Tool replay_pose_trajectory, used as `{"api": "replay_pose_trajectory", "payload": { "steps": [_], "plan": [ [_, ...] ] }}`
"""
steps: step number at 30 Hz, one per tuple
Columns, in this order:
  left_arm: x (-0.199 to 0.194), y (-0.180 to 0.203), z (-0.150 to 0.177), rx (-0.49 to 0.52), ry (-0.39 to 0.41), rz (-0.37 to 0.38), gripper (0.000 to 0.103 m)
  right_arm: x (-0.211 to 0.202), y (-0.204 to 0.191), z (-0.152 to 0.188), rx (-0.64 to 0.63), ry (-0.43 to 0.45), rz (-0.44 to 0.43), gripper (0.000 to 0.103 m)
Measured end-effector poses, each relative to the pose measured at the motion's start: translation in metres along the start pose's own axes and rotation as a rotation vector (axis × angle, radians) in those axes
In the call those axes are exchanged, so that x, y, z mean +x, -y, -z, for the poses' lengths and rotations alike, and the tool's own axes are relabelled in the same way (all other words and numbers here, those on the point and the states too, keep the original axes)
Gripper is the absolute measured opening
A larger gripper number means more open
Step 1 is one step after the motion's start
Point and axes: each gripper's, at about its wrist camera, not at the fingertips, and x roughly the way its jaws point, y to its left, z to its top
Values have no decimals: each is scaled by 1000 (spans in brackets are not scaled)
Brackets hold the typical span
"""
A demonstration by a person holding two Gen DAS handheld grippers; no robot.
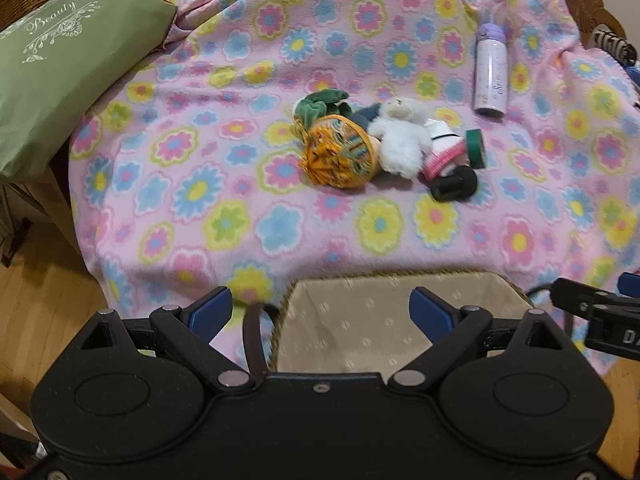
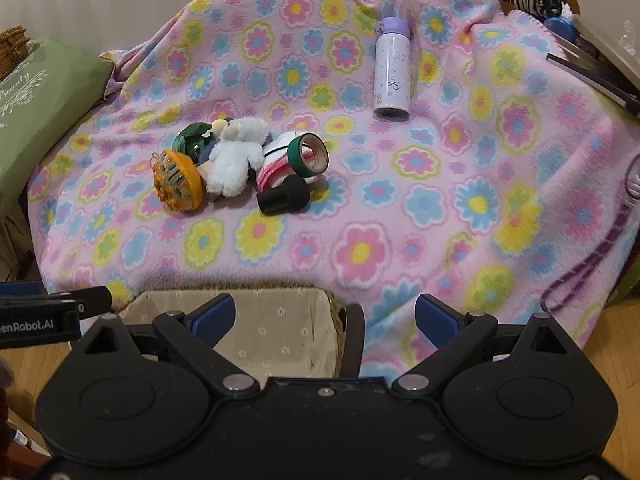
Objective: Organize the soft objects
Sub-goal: 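Move the left gripper over the basket toward the yellow embroidered pouch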
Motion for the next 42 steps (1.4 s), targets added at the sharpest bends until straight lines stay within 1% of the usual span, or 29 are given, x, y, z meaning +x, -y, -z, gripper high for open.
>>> {"api": "replay_pose_trajectory", "payload": {
  "steps": [5, 9, 19, 26, 40, 42],
  "plan": [
    [20, 0, -16, 13, -9, -9, 92, 17, 1, -17, 12, -11, -6, 96],
    [37, -1, -30, 13, -11, -1, 92, 33, 2, -29, 16, -20, -6, 95],
    [80, 3, -65, 44, -15, 6, 93, 72, 4, -61, 36, -39, 15, 94],
    [107, 8, -81, 73, -12, 12, 93, 97, -1, -81, 23, -42, 29, 95],
    [150, 4, -104, 45, -10, 48, 92, 131, -2, -104, 23, -31, 45, 95],
    [155, 4, -107, 42, -5, 64, 94, 137, -2, -108, 25, -33, 48, 95]
  ]
}}
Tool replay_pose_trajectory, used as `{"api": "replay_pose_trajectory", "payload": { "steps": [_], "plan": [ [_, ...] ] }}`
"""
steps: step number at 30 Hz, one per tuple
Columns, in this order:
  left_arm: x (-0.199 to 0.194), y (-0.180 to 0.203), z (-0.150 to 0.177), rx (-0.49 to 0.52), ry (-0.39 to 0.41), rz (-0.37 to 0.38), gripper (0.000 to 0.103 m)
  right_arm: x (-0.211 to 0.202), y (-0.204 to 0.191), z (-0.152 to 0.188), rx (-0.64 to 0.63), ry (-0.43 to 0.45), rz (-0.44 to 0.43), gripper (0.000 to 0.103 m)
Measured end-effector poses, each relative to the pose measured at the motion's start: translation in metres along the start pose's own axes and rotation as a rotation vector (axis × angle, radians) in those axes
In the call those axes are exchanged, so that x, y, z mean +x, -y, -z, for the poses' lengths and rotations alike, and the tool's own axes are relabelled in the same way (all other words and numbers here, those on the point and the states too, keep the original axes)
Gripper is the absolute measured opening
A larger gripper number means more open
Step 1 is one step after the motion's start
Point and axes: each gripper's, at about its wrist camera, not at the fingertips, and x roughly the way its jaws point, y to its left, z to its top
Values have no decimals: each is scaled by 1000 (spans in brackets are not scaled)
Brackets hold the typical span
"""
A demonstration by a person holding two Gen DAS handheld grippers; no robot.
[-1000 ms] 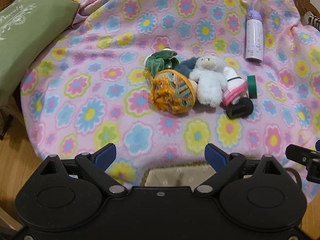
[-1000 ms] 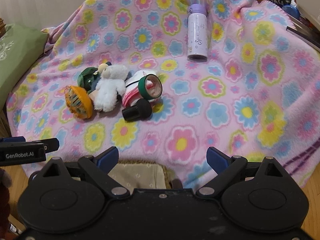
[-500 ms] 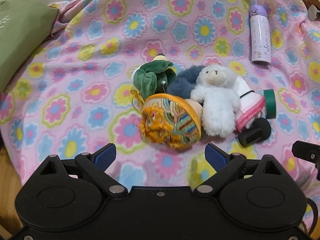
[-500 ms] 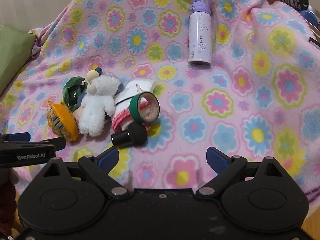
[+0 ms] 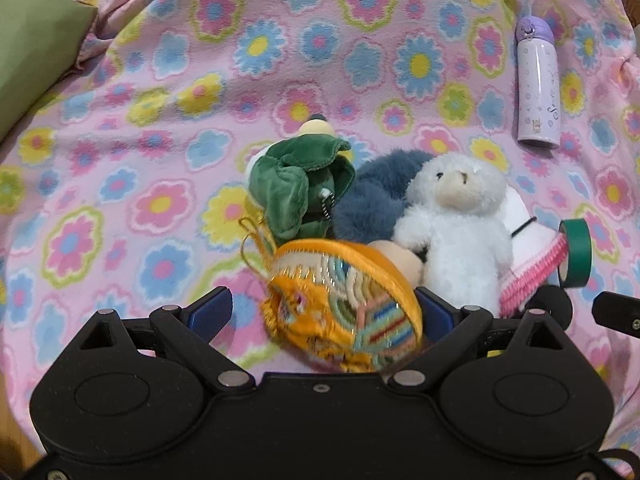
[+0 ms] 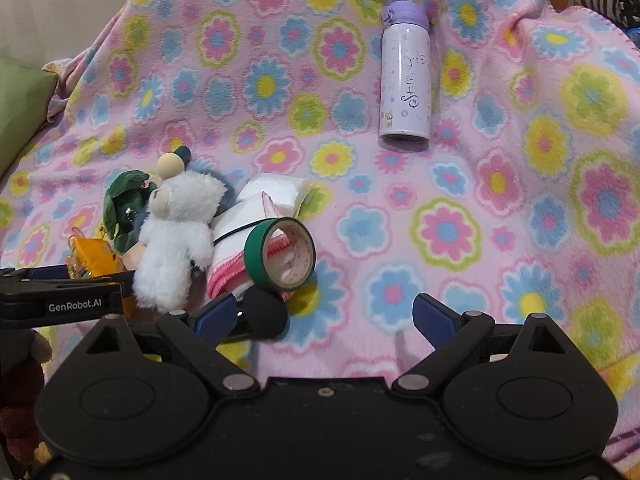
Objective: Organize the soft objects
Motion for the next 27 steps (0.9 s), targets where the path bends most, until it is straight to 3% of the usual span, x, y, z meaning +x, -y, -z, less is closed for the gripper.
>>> {"api": "replay_pose_trajectory", "payload": {
  "steps": [10, 19, 27],
  "plan": [
    [15, 6, -10, 10, 34, 67, 96, 28, 0, -14, -17, 10, 31, 95],
    [32, 14, -17, 38, 36, 87, 96, 54, 35, -23, 46, 35, 99, 94],
    [33, 15, -17, 38, 28, 95, 96, 71, 60, -19, 113, -15, 158, 94]
  ]
}}
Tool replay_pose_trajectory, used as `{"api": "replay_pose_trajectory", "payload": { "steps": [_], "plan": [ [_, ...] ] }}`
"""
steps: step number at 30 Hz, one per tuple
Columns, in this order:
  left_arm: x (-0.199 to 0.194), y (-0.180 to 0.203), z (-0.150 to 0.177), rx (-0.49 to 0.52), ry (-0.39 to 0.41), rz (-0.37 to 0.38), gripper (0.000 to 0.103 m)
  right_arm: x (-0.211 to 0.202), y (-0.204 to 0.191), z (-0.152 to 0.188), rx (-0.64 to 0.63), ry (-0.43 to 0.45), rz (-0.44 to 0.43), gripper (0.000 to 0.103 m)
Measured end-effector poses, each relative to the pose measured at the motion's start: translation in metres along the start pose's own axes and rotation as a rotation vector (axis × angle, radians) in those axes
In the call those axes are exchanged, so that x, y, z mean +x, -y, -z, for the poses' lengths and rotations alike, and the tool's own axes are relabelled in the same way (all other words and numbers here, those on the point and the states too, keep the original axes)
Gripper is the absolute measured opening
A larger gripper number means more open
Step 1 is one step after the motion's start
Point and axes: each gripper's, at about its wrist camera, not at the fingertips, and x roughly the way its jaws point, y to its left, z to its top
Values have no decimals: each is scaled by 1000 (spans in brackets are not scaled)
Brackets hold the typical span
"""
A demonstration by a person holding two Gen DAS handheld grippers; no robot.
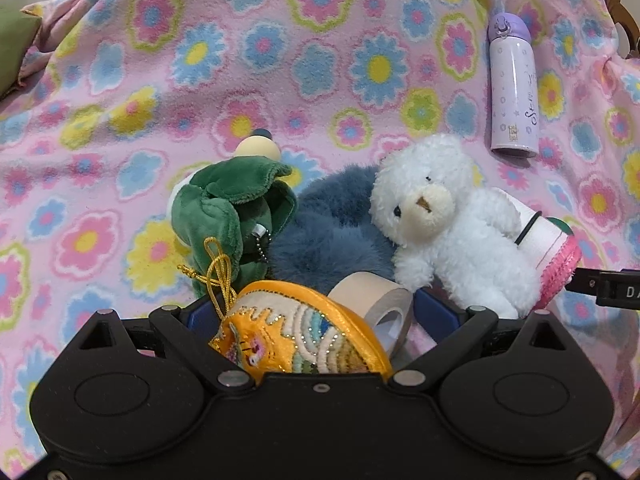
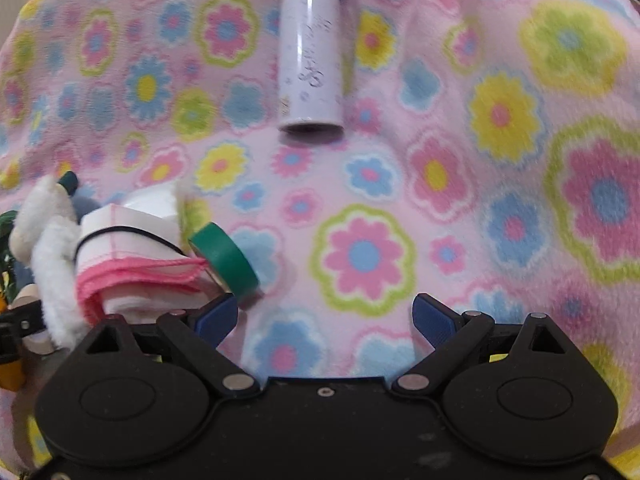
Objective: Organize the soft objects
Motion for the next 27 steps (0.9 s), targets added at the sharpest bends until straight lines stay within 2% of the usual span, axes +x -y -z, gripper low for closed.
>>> {"api": "replay_pose_trajectory", "payload": {
  "steps": [7, 13, 18, 27],
  "plan": [
    [-11, -8, 3, 11, 22, -1, 96, 2, 2, -2, 20, 10, -2, 94],
    [-18, -17, 4, 10, 36, -10, 96, 12, -7, -21, 10, 44, -7, 95],
    [-18, -16, 5, 8, 41, -1, 95, 30, -12, -37, 12, 57, 22, 94],
    [-38, -12, 19, 78, 105, 42, 95, 46, 0, -46, 60, 39, 35, 95]
  ]
}}
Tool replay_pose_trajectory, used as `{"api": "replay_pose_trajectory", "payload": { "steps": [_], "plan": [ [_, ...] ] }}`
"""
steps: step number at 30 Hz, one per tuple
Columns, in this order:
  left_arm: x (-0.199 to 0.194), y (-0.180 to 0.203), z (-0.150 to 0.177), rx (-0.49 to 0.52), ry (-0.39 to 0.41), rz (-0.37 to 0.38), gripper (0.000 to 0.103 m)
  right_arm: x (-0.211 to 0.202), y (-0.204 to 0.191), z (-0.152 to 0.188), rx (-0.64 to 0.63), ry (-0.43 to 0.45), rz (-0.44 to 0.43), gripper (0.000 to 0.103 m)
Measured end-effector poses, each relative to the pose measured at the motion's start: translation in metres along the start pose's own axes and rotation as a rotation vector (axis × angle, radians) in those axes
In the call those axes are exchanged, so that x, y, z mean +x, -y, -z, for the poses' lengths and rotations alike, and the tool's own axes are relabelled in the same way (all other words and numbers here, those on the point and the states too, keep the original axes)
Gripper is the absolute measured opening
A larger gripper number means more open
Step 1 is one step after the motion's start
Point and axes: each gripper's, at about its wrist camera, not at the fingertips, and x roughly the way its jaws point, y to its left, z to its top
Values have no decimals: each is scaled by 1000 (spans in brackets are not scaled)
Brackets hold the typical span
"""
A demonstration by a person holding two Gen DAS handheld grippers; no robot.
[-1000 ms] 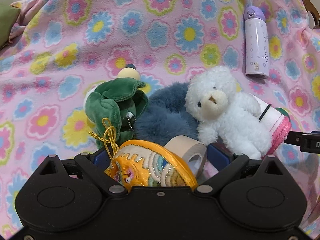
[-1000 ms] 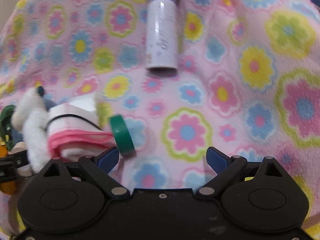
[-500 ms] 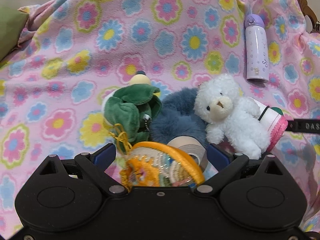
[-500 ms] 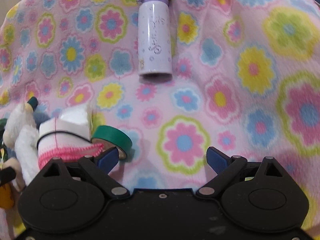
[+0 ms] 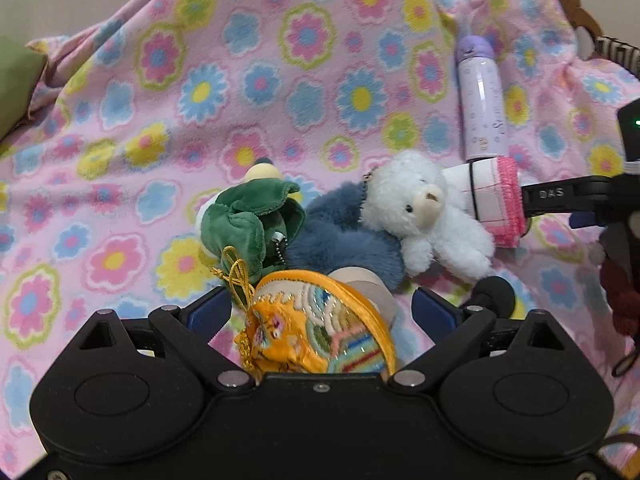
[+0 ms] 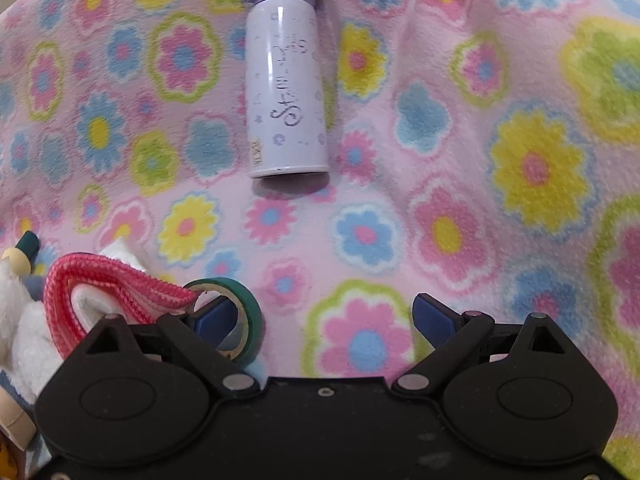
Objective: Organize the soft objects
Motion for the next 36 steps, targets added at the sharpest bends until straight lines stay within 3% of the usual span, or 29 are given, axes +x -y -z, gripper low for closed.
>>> {"api": "replay_pose_trajectory", "payload": {
  "steps": [11, 17, 22, 26, 32, 36],
  "plan": [
    [-20, -15, 14, -18, 36, 50, 95, -3, 12, -2, 51, 11, -6, 95],
    [-2, -21, 15, -77, -2, 107, 93, -13, 21, -5, 64, 27, 12, 95],
    [18, -10, 13, -56, -21, 93, 91, -23, 31, -4, 90, 40, 14, 95],
    [31, -10, 7, -94, -40, 98, 91, -36, 33, 0, 91, 54, 4, 96],
    [30, -17, 5, -166, -46, 109, 79, -58, 30, 11, 89, 65, -33, 96],
    [15, -18, 9, -155, -30, 116, 62, -75, 23, 21, 72, 79, -59, 96]
  ]
}}
